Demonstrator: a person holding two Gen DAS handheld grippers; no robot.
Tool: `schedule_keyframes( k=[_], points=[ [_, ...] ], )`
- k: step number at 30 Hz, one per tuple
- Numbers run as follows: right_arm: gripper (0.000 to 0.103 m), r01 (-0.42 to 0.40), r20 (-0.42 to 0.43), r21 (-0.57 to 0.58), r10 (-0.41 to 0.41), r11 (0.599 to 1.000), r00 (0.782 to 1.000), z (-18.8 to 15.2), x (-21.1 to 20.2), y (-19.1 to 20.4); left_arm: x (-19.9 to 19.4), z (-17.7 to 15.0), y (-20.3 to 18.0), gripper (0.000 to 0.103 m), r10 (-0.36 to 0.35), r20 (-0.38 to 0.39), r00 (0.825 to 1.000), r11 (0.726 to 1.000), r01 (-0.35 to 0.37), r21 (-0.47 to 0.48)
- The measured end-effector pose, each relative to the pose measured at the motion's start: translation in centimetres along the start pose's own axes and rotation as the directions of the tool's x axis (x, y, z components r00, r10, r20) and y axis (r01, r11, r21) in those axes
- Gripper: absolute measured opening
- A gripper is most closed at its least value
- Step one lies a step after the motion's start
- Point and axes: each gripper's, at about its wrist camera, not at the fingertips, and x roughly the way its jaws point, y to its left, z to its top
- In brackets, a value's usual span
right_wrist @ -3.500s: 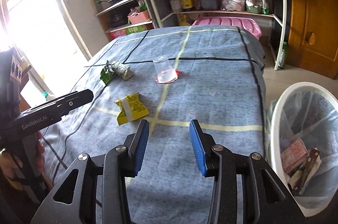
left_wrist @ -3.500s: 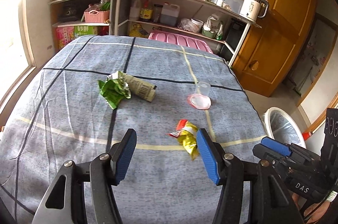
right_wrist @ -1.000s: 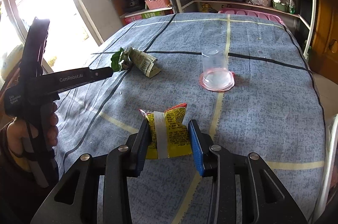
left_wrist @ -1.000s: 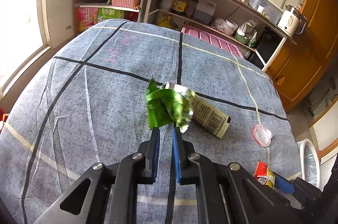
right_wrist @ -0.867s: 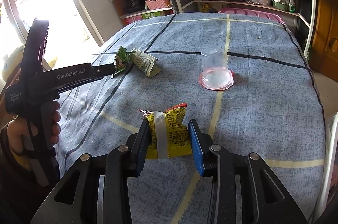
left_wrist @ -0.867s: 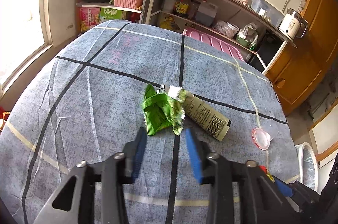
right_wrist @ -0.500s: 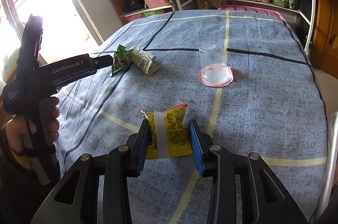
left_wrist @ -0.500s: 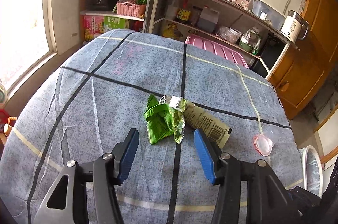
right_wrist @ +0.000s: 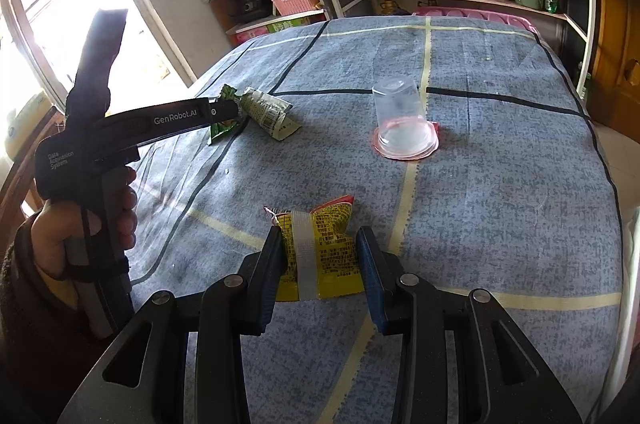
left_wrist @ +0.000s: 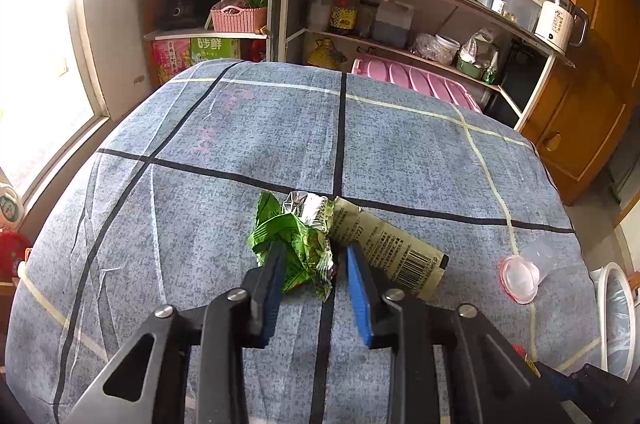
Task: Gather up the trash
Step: 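Grasp the green snack wrapper with the left tool while the right tool grasps the yellow snack bag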
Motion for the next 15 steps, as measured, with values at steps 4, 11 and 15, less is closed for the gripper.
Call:
schedule_keyframes(
  k=[4, 11, 15],
  points=[
    [0.038, -0.001, 0.002, 0.000, 0.001, 1.000, 1.000, 0.0, -0.1, -0.1, -0.4, -0.2, 0.3, 0.011, -0.009, 0.010, 1.000, 1.000, 0.009, -0.010],
    [0.038, 0.004, 0.026, -0.007, -0.004, 1.000, 1.000, -0.2, -1.0, 0.2, -2.2, -0.4, 0.8, 0.011, -0.027, 0.042, 0.999, 0.999, 0.028, -0.026],
    [0.038, 0.011, 0.047, -0.012, -0.011, 1.000, 0.999, -0.4, -2.0, 0.4, -3.9, -1.1, 0.3, 0.011, -0.054, 0.052, 0.997, 0.998, 0.054, -0.008]
  ],
)
